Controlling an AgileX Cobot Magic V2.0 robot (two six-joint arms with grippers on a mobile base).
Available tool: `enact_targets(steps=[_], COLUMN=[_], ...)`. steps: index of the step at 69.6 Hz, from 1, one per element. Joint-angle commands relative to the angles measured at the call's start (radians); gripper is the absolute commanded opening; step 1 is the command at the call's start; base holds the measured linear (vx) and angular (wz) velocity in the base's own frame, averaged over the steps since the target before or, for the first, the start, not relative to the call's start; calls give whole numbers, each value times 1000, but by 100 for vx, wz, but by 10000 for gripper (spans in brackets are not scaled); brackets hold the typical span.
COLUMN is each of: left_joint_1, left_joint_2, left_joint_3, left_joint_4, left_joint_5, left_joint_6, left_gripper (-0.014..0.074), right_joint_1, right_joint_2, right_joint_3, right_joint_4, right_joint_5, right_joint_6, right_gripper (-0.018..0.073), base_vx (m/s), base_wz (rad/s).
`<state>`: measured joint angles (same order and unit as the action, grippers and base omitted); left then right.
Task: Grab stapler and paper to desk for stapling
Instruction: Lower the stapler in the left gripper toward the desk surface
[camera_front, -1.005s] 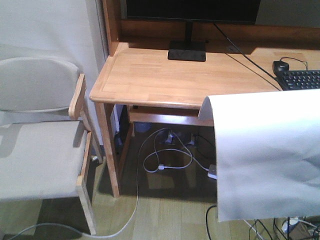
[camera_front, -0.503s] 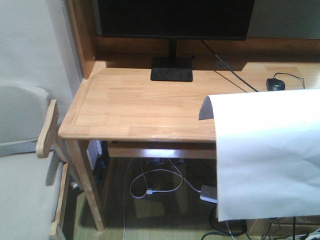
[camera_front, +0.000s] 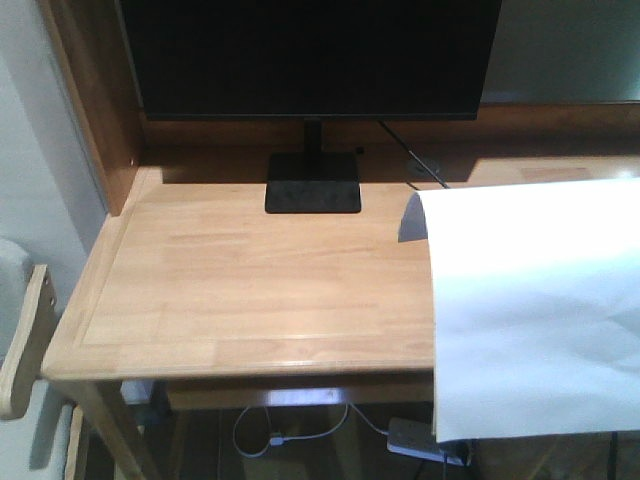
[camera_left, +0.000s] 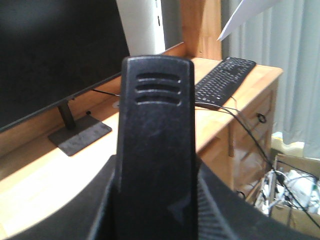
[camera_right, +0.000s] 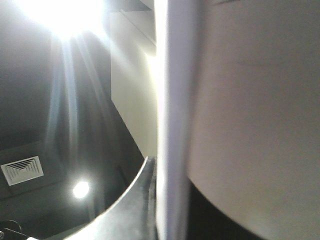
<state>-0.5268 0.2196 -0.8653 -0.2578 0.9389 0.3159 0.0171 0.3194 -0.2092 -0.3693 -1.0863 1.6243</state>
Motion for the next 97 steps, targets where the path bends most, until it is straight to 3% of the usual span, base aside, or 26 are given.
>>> enact_targets(steps=[1, 46, 97], left_joint_1=[-2, -2, -2], left_joint_2=[18, 18, 18], left_joint_3=[-26, -26, -26], left_joint_4=[-23, -23, -23], left_joint_5=[-114, -114, -114], left_joint_6=[1, 1, 1], left_gripper=[-6, -6, -6], right_joint_1=[-8, -8, -8], right_joint_2=[10, 10, 10], right_joint_3=[-23, -23, -23], right_joint_4=[12, 12, 12], right_joint_5=[-35, -34, -35], right_joint_6=[-4, -4, -4], right_gripper=[-6, -6, -6], base_vx=[29, 23, 4], base_wz=[-6, 3, 2])
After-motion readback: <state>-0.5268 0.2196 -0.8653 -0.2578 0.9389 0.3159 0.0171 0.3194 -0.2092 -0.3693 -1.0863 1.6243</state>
